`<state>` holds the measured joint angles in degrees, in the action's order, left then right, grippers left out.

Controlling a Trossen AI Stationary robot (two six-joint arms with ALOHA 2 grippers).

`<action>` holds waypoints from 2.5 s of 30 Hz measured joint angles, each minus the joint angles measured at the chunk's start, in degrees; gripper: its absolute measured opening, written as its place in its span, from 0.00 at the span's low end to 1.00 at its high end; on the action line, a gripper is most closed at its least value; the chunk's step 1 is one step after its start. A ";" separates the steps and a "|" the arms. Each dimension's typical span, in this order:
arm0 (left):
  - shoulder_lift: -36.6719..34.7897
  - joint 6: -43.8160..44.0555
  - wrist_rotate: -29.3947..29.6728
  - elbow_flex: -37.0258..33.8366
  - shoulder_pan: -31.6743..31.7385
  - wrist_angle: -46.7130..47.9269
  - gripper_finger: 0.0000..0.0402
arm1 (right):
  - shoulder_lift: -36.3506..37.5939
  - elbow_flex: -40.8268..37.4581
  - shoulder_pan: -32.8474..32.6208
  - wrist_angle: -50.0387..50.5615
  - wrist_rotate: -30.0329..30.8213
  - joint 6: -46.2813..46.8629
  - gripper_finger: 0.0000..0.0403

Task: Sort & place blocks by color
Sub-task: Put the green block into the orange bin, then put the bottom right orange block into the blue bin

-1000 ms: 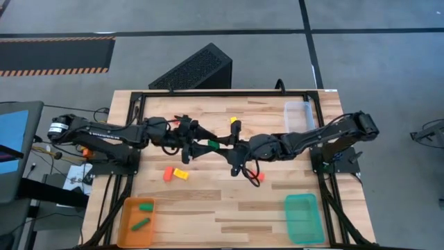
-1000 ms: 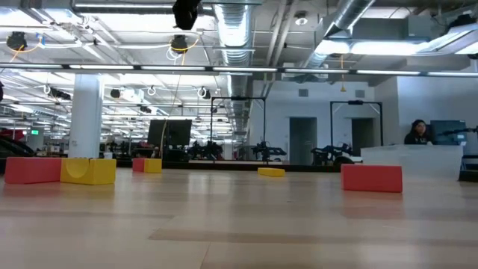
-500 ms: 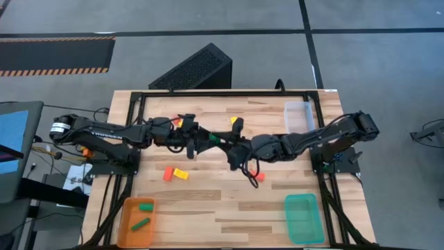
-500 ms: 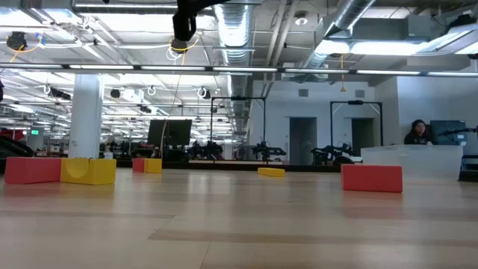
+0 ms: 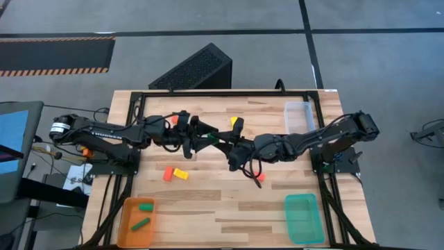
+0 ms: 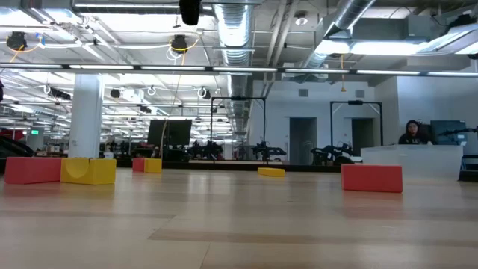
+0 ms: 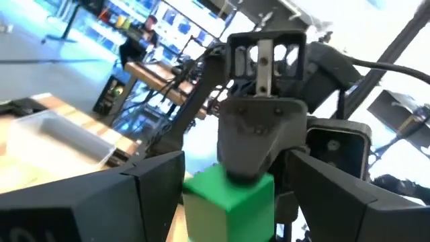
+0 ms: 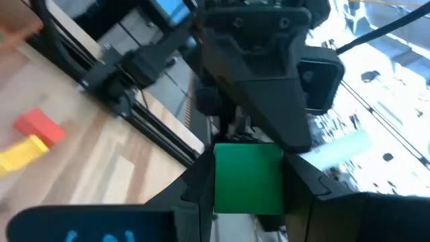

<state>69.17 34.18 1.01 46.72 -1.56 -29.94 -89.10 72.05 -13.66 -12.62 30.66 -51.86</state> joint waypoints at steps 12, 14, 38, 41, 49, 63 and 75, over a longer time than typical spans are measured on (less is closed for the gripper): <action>0.00 2.39 -4.26 0.00 0.00 2.31 0.59 | 0.00 0.00 -0.31 -1.27 -0.70 1.42 0.31; 0.00 2.43 -4.27 0.00 0.00 2.31 0.53 | 0.00 0.00 -0.64 -1.31 -0.70 1.41 0.31; -11.97 29.05 4.88 0.02 -21.10 60.63 0.37 | 1.63 0.05 -1.42 26.55 4.00 66.20 0.67; -12.28 42.55 1.71 0.03 -34.88 66.79 0.37 | 1.52 -0.09 0.05 38.41 4.02 78.10 0.67; -6.38 69.64 10.68 0.04 -62.30 69.10 0.39 | 0.68 -6.23 0.50 46.04 -1.97 95.35 0.67; 5.47 73.30 -0.68 0.02 -65.64 70.53 0.58 | 2.16 -7.32 -0.90 63.38 -26.09 97.14 0.67; -4.61 63.21 19.49 0.00 -56.60 74.91 0.59 | 2.08 -13.07 -3.16 41.15 -29.25 104.28 0.67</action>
<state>64.56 97.39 20.49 46.72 -58.16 44.97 -87.02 58.98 -16.82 28.53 1.41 52.42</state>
